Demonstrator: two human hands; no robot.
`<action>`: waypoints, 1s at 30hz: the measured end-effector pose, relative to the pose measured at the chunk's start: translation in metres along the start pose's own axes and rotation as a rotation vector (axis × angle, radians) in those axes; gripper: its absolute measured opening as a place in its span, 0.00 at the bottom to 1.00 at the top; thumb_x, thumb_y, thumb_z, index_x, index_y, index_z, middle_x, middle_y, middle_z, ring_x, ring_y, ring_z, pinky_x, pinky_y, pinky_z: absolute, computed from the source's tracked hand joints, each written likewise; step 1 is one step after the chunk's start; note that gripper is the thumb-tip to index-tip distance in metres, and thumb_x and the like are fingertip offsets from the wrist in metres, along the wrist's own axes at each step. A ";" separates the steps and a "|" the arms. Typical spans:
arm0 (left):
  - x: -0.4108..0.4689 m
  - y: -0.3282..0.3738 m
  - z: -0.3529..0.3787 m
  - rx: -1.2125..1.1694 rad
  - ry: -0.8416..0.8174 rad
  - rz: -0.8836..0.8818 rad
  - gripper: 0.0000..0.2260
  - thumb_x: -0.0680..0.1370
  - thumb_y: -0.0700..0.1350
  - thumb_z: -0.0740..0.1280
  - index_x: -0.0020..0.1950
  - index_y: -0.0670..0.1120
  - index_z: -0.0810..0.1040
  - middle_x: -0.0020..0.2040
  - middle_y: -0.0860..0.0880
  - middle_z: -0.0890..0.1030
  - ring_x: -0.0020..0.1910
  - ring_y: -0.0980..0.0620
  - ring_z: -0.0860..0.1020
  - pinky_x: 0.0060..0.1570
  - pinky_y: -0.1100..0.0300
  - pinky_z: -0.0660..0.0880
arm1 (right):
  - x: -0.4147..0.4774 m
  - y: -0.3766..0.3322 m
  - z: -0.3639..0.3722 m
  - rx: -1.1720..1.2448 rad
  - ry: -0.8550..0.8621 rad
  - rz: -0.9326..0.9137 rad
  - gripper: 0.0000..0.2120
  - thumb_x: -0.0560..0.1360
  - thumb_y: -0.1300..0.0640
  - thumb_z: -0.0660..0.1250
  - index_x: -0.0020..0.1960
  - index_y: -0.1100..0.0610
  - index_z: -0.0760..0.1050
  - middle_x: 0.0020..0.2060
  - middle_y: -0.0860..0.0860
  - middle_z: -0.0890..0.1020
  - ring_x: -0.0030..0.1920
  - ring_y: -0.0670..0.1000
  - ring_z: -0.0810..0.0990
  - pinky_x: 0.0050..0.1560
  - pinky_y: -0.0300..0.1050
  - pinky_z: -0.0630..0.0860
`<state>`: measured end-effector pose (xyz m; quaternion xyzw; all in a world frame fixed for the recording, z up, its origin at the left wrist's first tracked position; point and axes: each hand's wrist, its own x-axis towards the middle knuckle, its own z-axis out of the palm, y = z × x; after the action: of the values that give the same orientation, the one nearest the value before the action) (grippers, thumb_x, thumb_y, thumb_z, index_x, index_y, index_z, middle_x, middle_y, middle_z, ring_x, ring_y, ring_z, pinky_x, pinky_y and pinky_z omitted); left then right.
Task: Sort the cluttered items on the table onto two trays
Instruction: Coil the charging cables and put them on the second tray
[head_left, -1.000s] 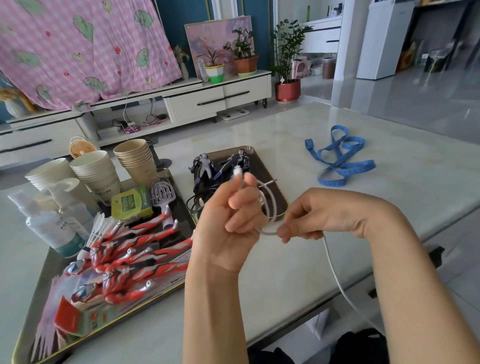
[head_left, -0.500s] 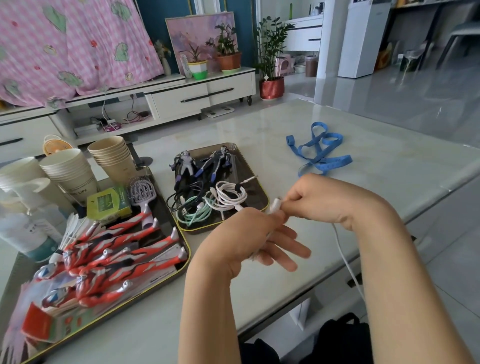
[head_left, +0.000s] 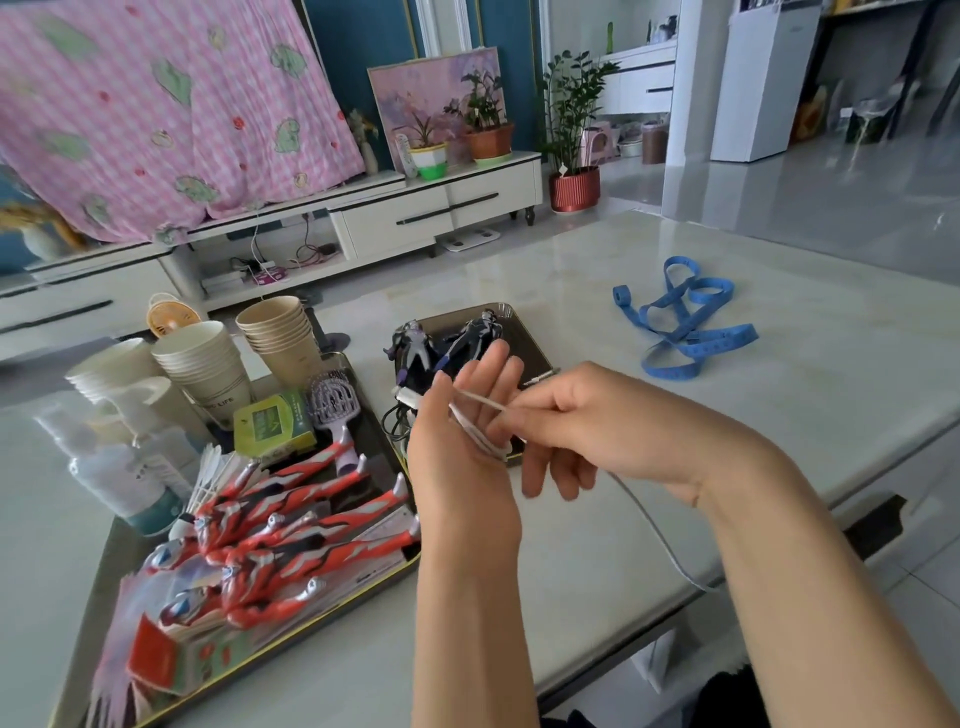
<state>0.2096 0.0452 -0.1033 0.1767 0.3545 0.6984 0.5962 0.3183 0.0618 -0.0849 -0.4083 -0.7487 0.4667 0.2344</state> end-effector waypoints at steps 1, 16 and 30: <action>0.000 0.001 -0.002 -0.044 -0.018 0.023 0.16 0.82 0.47 0.53 0.59 0.40 0.76 0.50 0.47 0.84 0.48 0.55 0.82 0.51 0.62 0.75 | -0.002 0.003 -0.003 0.030 -0.063 0.005 0.12 0.80 0.56 0.58 0.53 0.60 0.79 0.30 0.51 0.80 0.26 0.46 0.72 0.27 0.33 0.67; -0.001 0.005 -0.011 -0.610 -0.430 -0.240 0.09 0.77 0.38 0.57 0.43 0.37 0.76 0.21 0.49 0.68 0.20 0.55 0.59 0.23 0.63 0.59 | -0.026 0.038 -0.046 0.215 -0.208 0.005 0.09 0.60 0.49 0.78 0.34 0.53 0.84 0.21 0.45 0.67 0.23 0.43 0.61 0.27 0.32 0.59; -0.012 -0.003 0.003 0.536 -0.590 -0.315 0.16 0.80 0.43 0.54 0.39 0.39 0.76 0.27 0.46 0.81 0.19 0.56 0.76 0.16 0.71 0.61 | -0.020 0.026 -0.030 -0.448 0.227 0.284 0.14 0.68 0.58 0.70 0.25 0.53 0.73 0.25 0.48 0.74 0.30 0.47 0.70 0.32 0.38 0.67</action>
<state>0.2160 0.0349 -0.1012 0.4613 0.3602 0.4017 0.7043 0.3614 0.0667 -0.0936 -0.6004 -0.7373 0.2693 0.1529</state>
